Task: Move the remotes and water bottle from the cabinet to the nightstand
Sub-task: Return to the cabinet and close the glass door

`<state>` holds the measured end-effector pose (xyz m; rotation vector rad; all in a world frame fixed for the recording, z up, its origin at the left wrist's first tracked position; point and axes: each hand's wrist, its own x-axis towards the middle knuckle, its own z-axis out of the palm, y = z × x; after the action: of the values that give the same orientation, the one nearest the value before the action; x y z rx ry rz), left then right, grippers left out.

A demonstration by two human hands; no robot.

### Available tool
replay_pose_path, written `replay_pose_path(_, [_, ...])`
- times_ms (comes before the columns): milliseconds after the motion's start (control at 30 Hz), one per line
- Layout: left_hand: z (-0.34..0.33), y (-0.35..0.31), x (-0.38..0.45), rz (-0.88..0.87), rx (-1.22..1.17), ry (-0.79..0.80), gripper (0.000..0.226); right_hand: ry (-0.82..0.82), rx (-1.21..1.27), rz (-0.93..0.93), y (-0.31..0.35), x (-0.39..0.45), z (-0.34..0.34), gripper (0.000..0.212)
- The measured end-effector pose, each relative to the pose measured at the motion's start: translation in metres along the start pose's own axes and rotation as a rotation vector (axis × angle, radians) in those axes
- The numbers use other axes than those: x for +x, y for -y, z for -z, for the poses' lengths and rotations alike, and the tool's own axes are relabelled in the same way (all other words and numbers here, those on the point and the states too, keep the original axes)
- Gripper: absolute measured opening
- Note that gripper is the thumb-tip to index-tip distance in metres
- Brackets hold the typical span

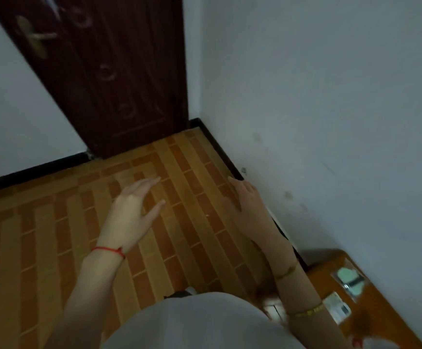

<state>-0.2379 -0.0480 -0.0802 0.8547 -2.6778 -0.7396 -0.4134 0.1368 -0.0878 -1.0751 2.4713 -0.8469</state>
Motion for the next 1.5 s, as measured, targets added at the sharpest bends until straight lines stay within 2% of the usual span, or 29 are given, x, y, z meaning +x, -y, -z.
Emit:
replay_pose_path(533, [0.085, 0.156, 0.023, 0.523, 0.089, -0.298, 0.052, 0.404, -0.034, 0.348, 0.148, 0.193, -0.127, 0.058])
replay_pose_path(767, [0.129, 0.213, 0.07, 0.661, 0.113, -0.408, 0.052, 0.509, -0.008, 0.532, 0.227, 0.293, -0.176, 0.057])
replay_pose_path(1000, [0.194, 0.272, 0.117, 0.765, 0.187, -0.571, 0.05, 0.581, 0.002, 0.773, 0.337, 0.394, -0.223, 0.056])
replay_pose_path(1233, [0.229, 0.332, 0.119, 0.937, 0.234, -0.65, 0.051, 0.689, -0.024, 0.93, 0.42, 0.438, -0.285, 0.057])
replay_pose_path(1500, [0.268, 0.425, 0.12, 1.054, 0.229, -0.714, 0.051, 0.779, -0.057, 0.996, 0.503, 0.468, -0.384, 0.057])
